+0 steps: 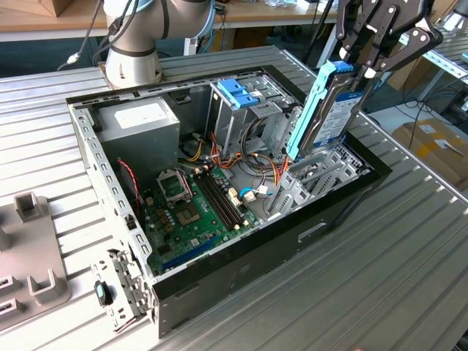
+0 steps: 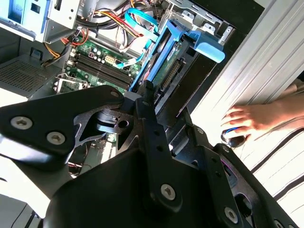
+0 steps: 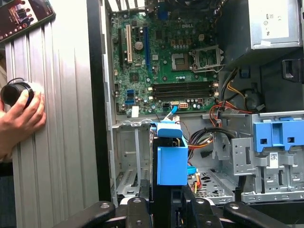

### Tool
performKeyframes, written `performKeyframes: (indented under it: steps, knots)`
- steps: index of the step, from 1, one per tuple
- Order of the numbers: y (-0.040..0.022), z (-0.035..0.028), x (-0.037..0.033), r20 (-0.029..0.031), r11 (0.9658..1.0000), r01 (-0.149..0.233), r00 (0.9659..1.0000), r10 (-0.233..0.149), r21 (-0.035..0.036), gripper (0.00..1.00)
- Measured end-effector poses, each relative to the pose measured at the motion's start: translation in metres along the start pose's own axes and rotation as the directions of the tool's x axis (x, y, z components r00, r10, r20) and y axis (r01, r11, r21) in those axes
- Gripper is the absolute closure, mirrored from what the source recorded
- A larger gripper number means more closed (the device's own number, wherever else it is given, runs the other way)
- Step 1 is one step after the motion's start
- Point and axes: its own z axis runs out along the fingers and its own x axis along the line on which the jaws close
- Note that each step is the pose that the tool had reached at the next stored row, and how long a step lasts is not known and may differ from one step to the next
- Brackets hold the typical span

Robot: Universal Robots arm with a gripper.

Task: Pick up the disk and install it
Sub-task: 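Pick up the disk, then insert the disk into the insertion slot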

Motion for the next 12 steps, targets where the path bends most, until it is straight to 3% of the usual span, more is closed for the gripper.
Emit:
performKeyframes:
  steps: [3,12]
  knots:
    - [0.0,0.004,-0.0001,-0.0001,1.0,0.0,1.0,0.0,0.0,0.65]
    - [0.0,0.0065,-0.0002,-0.0001,1.0,0.0,1.0,0.0,0.0,0.65]
